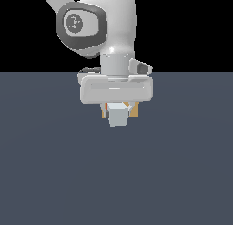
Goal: Insert the peg into the horizontal hole in a box.
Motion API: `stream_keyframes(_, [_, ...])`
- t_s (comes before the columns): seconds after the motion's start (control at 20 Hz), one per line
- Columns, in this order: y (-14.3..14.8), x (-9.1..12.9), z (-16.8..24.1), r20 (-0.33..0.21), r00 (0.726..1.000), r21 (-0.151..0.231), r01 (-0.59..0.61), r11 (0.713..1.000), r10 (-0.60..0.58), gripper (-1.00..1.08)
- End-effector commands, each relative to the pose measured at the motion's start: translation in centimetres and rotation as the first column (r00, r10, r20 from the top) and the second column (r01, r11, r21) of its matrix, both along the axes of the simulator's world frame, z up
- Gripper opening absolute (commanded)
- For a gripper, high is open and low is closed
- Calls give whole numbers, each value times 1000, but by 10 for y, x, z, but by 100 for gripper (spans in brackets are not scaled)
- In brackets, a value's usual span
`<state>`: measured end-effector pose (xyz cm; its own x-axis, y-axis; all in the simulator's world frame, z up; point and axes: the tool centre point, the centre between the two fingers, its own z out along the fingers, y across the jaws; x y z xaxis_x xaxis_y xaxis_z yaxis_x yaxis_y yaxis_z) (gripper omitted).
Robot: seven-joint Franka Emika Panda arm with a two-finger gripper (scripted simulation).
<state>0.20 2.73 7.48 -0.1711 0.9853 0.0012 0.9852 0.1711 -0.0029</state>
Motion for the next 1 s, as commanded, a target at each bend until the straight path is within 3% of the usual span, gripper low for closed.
stream_keyframes(0.0, [4,7,6,3,1000,0,30,1000,-30,-100])
stream_keyframes(0.95, [9,15,11,2,998,0,65,998,-65,-100])
